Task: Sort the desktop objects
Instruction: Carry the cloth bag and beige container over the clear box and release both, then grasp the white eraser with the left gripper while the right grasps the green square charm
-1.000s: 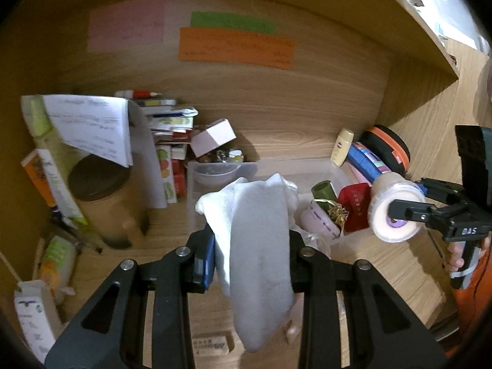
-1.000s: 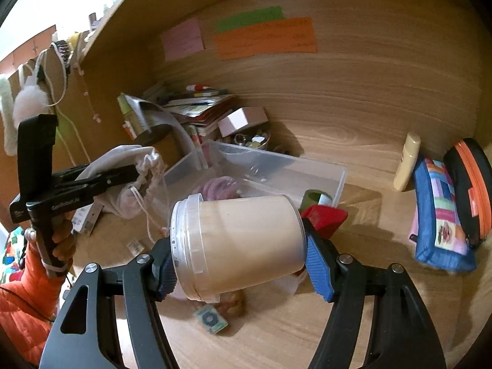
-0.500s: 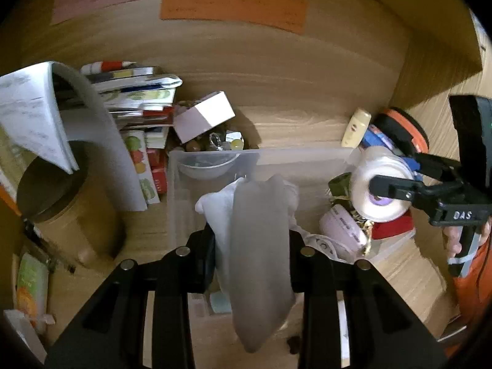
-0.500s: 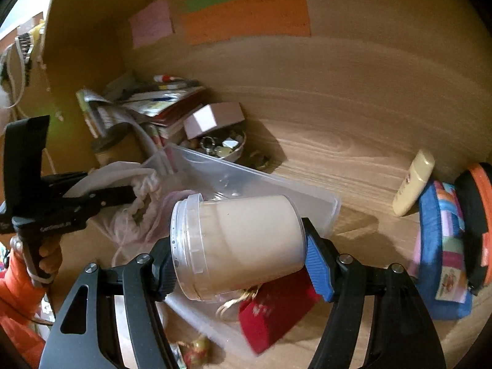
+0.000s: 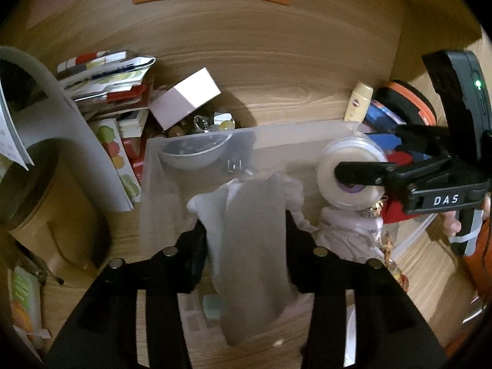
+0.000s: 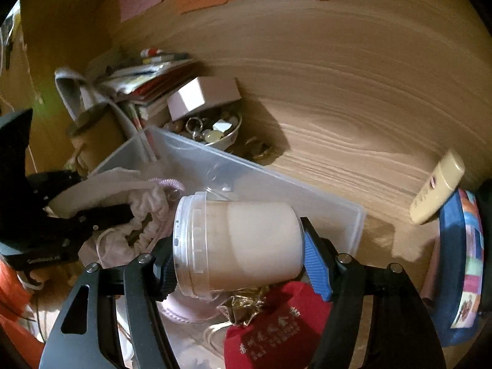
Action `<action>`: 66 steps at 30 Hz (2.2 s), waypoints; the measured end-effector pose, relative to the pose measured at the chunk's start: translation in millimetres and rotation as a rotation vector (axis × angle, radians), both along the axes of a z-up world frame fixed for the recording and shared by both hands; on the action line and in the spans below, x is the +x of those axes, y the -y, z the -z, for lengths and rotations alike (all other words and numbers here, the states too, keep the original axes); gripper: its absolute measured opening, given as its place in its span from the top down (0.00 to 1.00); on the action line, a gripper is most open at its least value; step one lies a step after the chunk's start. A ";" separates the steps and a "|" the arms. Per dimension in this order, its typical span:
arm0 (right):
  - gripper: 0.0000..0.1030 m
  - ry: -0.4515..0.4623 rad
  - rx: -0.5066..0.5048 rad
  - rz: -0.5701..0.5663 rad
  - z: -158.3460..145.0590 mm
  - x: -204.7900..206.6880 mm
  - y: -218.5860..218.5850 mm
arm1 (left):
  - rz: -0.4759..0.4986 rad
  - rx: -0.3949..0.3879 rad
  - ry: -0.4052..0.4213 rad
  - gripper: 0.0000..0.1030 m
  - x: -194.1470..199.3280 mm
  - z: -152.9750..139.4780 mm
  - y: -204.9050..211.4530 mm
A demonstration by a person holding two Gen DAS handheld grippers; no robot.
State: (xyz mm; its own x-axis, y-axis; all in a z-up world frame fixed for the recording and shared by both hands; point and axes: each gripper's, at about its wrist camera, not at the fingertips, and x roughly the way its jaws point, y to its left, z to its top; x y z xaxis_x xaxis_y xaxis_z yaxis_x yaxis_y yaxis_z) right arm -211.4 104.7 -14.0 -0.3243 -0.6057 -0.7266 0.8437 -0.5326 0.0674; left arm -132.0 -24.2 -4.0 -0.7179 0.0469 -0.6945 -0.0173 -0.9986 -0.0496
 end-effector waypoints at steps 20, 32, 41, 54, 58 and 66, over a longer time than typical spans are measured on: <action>0.22 -0.156 0.056 0.016 -24.8 56.4 -22.0 | -0.044 0.058 -0.027 0.22 24.3 -28.4 4.5; 0.18 -0.164 0.018 0.037 -38.4 90.1 -49.3 | -0.108 0.063 -0.020 0.07 68.4 -41.1 18.0; 0.18 -0.137 0.016 0.027 -26.9 109.2 -62.3 | -0.152 0.027 0.033 0.07 94.9 -24.3 24.4; 0.19 -0.059 0.074 0.053 16.2 111.7 -78.3 | -0.178 0.071 0.173 0.07 117.1 18.5 30.9; 0.20 -0.032 0.086 0.057 26.8 110.5 -80.4 | -0.178 0.065 0.198 0.07 123.8 26.9 26.2; 0.55 0.073 0.025 -0.017 31.1 124.2 -80.1 | -0.171 0.061 0.212 0.07 138.3 38.7 16.5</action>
State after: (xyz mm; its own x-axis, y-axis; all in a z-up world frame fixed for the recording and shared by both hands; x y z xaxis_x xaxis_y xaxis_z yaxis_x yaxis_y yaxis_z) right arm -87.1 184.8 -45.1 -0.2592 -0.5921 -0.7630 0.8462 -0.5201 0.1162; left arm 6.3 -40.7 -42.7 -0.5578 -0.0156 -0.8298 0.1681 -0.9812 -0.0945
